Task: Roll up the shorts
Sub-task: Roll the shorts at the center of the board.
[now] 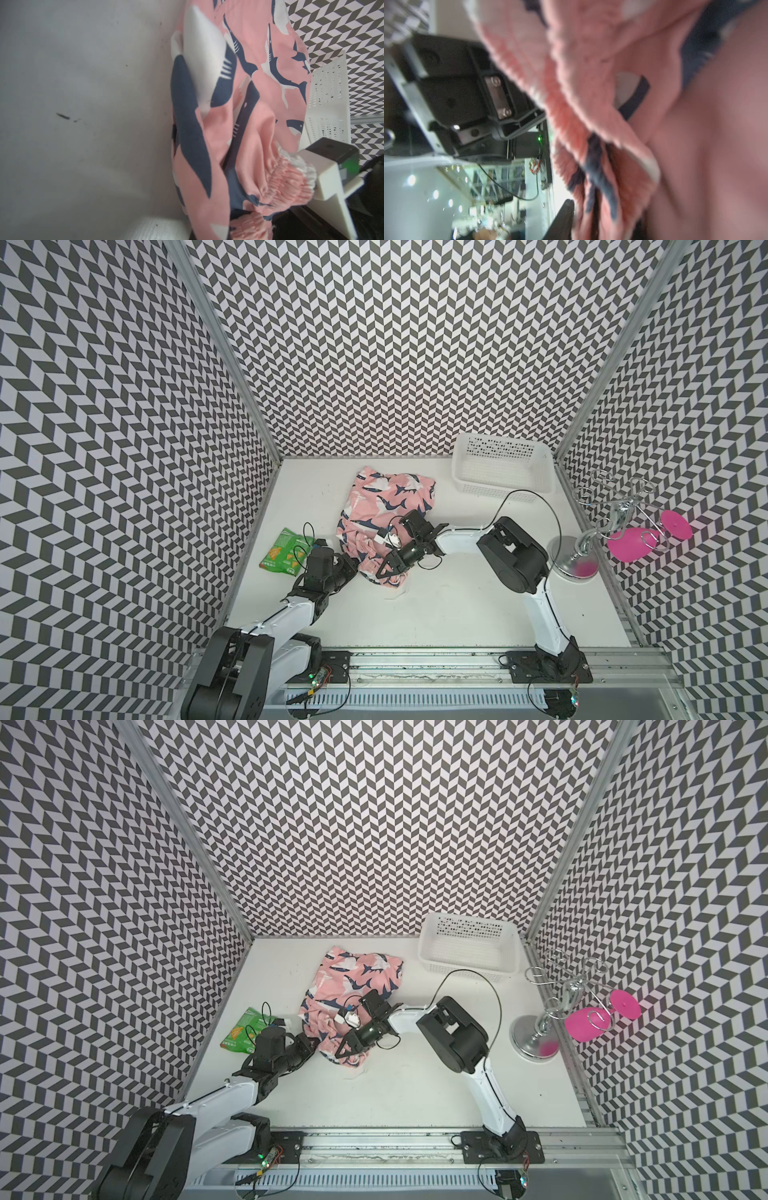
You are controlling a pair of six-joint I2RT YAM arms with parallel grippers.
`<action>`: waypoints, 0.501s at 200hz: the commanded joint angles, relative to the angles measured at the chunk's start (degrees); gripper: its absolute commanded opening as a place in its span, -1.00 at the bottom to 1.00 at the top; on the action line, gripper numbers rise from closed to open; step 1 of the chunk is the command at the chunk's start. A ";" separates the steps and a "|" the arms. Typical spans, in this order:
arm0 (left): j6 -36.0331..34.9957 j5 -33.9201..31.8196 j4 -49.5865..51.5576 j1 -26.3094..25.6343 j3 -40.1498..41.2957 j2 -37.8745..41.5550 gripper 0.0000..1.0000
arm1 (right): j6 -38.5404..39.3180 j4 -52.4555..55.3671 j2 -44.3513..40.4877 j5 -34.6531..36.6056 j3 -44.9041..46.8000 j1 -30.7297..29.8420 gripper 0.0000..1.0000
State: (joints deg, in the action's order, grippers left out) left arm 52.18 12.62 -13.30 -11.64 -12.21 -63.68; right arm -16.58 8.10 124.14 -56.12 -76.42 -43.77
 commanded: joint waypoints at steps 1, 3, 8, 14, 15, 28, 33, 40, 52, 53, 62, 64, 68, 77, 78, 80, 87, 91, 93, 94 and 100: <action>-0.34 -1.39 4.62 0.13 -1.93 0.04 -1.00 | 2.83 -0.39 -8.95 9.83 2.51 0.48 -0.11; -0.33 -1.38 4.78 0.13 -2.01 0.11 -1.00 | 3.12 -0.28 -9.25 10.25 2.73 0.47 -0.11; -0.24 -1.29 5.26 0.13 -2.23 0.21 -1.00 | 3.53 -0.42 -10.86 11.45 3.48 0.37 -0.10; 0.09 -1.15 5.82 0.13 -2.52 0.37 -1.00 | 3.80 -0.89 -12.61 13.64 4.82 0.23 -0.10; 0.15 -1.13 5.87 0.13 -2.58 0.34 -1.00 | 3.86 -0.98 -13.00 14.05 5.07 0.20 -0.10; 0.39 -0.64 7.67 0.21 -3.66 0.15 -1.00 | 5.83 -1.58 -17.20 20.14 7.80 -0.83 -0.09; 0.49 -0.59 8.47 0.21 -4.18 -0.01 -1.00 | 6.98 -2.18 -19.14 22.72 9.08 -1.59 -0.08; 0.64 -0.34 9.57 0.21 -4.96 -0.33 -1.00 | 8.92 -3.10 -21.74 27.24 11.10 -3.10 -0.06; 0.77 0.27 10.86 0.21 -5.98 -0.82 -1.00 | 13.07 -5.42 -25.96 35.14 14.57 -6.64 0.03; 0.79 0.37 10.98 0.21 -6.07 -0.87 -1.00 | 13.46 -5.66 -26.27 35.83 14.95 -7.01 0.04; 0.98 0.72 11.74 0.30 -6.78 -1.08 -1.00 | 16.64 -7.60 -28.67 41.87 17.47 -10.36 0.05; 0.99 0.84 11.85 0.30 -6.89 -1.16 -1.00 | 17.43 -8.02 -29.14 43.09 17.94 -11.07 0.06; 1.15 1.08 12.23 0.23 -7.14 -1.25 -1.00 | 18.74 -9.02 -29.90 45.62 18.88 -12.79 0.08; 1.44 1.83 13.03 0.51 -7.70 -1.43 -1.00 | 21.81 -11.92 -31.63 51.15 21.14 -16.32 0.11; 1.52 1.94 13.16 0.50 -7.77 -1.44 -1.00 | 22.23 -12.34 -31.78 51.70 21.49 -16.69 0.11; 1.59 2.09 13.27 0.48 -7.93 -1.44 -1.00 | 22.80 -12.98 -32.05 52.57 22.06 -17.49 0.13; 1.84 2.67 14.07 0.56 -8.44 -1.58 -1.00 | 24.71 -15.89 -32.71 56.61 23.71 -20.06 0.16; 1.90 2.87 14.39 0.56 -8.66 -1.54 -1.00 | 25.94 -17.53 -32.88 58.29 24.60 -21.37 0.18; 1.99 2.99 14.56 0.56 -8.83 -1.54 -1.00 | 26.57 -18.10 -32.96 59.30 24.99 -22.06 0.20; 1.97 3.05 14.63 0.56 -8.86 -1.53 -1.00 | 26.85 -18.68 -32.94 59.82 25.18 -22.41 0.22; 2.21 3.42 15.11 0.56 -9.12 -1.54 -1.00 | 28.73 -21.18 -32.71 62.68 26.20 -24.22 0.25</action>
State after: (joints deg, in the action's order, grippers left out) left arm 53.63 13.93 -1.83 -11.51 -19.20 -64.95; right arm 1.50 -1.54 92.75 -12.19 -54.41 -61.98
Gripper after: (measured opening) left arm 0.044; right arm 0.587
